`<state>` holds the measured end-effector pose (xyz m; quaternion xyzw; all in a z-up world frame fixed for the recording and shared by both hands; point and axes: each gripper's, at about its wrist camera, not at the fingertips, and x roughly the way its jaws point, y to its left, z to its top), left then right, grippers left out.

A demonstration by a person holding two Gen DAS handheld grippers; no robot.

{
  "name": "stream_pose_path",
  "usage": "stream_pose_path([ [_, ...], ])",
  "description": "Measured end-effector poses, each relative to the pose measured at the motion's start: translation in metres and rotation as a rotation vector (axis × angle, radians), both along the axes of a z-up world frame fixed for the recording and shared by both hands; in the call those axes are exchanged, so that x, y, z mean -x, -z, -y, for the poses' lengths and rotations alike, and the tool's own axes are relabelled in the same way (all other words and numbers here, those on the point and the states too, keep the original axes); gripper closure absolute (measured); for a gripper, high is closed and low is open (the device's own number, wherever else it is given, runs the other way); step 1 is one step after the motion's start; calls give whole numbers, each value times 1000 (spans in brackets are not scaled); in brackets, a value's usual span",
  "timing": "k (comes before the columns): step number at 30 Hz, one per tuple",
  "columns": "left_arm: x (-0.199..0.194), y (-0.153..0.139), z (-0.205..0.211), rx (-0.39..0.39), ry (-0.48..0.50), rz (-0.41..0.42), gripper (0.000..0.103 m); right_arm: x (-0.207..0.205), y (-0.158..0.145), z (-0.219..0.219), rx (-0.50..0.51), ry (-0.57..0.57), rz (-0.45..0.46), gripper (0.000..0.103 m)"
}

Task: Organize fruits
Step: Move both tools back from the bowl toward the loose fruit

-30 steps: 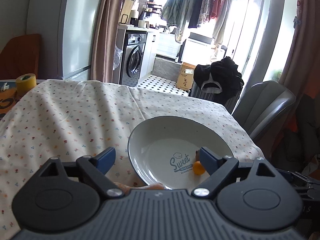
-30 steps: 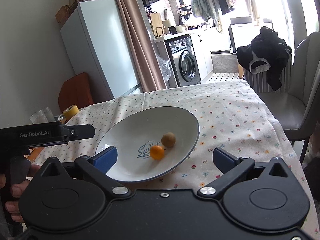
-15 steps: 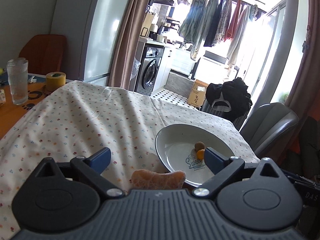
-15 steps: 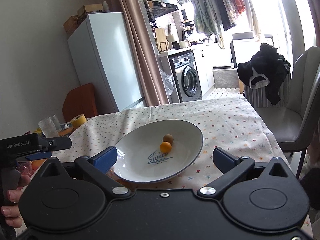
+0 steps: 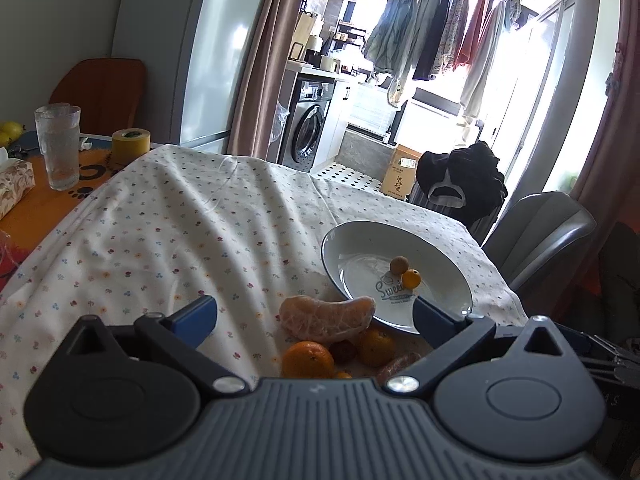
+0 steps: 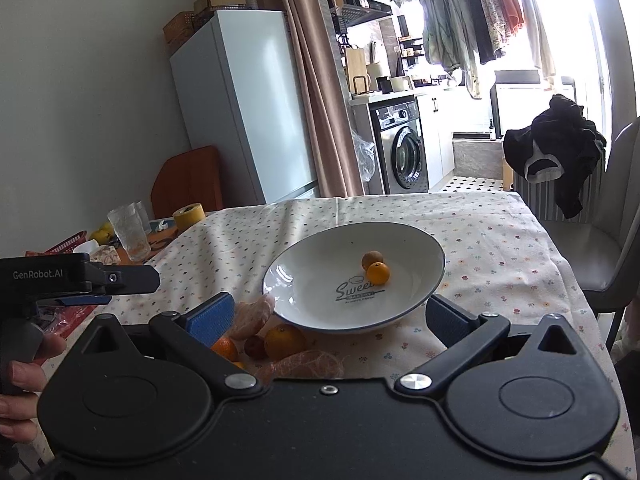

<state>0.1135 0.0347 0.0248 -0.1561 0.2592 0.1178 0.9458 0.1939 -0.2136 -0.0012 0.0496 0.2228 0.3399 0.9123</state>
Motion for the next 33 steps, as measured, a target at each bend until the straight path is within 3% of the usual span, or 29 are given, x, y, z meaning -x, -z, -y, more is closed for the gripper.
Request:
stream_pose_path([
  [15,22,19,12,-11,54,-25,0,18,8,8,75,-27,-29,0],
  [26,26,44,26,-16,112,-11,2,21,26,26,40,-24,-63,0],
  [33,21,57,26,22,127,-8,7,18,34,30,30,-22,-73,0],
])
